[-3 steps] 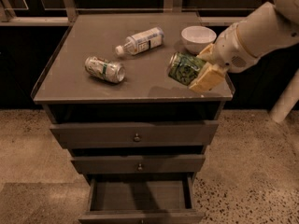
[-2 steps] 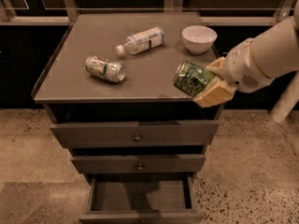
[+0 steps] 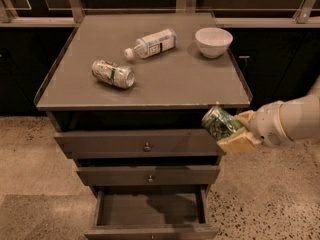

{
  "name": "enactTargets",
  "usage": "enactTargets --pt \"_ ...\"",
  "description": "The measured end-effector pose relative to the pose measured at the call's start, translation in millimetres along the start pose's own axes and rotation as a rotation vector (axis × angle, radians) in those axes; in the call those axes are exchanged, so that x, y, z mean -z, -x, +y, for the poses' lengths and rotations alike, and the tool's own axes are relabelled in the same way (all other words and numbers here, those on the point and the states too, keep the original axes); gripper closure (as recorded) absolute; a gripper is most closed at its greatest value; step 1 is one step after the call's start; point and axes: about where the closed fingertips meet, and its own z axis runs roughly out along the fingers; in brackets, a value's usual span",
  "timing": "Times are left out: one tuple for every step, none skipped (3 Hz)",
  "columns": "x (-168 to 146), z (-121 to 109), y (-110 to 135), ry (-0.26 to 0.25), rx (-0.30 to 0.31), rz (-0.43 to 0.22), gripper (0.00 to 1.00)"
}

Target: Place green can into bottom drawer

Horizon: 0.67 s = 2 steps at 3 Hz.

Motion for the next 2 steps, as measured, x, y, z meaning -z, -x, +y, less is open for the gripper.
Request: enactTargets --pt "-34.2 -10.7 -43.0 0.022 -0.102 -0.007 1.0" --pt "-39.9 -11.3 -48.0 0.031 -0.113 -0.008 1.0"
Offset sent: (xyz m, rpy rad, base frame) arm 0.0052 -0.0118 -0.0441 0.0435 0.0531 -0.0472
